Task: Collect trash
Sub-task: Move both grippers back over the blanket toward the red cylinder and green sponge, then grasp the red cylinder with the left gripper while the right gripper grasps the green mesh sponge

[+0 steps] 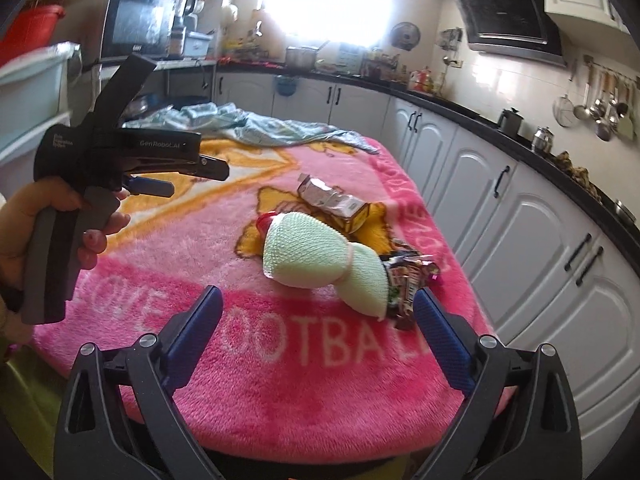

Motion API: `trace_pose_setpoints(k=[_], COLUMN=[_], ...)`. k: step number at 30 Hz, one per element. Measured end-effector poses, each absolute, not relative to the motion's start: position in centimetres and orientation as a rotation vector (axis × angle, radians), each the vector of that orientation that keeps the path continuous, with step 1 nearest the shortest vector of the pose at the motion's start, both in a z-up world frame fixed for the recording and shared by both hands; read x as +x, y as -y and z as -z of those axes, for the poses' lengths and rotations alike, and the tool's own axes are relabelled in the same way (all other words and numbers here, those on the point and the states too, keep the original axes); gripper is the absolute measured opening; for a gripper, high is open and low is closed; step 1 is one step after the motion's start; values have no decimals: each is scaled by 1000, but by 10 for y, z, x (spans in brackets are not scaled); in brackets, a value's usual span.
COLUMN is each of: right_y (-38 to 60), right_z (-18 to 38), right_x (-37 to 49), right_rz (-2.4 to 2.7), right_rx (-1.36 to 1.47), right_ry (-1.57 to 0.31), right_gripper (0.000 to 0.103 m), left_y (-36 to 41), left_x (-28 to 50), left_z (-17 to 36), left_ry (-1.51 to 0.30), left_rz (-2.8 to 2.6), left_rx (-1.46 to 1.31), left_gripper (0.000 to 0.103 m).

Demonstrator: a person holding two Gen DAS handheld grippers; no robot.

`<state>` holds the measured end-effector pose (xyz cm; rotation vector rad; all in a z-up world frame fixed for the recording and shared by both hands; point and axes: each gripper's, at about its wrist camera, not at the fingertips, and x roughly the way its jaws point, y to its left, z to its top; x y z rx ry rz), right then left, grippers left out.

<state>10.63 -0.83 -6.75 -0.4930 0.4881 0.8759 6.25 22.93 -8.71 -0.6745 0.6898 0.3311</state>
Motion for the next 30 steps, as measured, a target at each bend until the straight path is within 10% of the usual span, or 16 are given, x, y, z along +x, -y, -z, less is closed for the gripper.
trace_pose_setpoints(k=[14,18,30], right_y=[-51,-57,-15], right_z=[108,116,71], right_x=[138,147,174], right_rz=[-840,-863,-939], right_rx=[-652,-678,-305], right_ry=[-439,-479,-562], right_gripper=[92,60,35], left_y=[-239,-243,-237], left_x=[108,115,136], left_z=[126,128,132], left_ry=[-786,-786,-828], left_rz=[-244,-237,-254], left_rx=[-935,-985,-1049], left_gripper=[64,61,38])
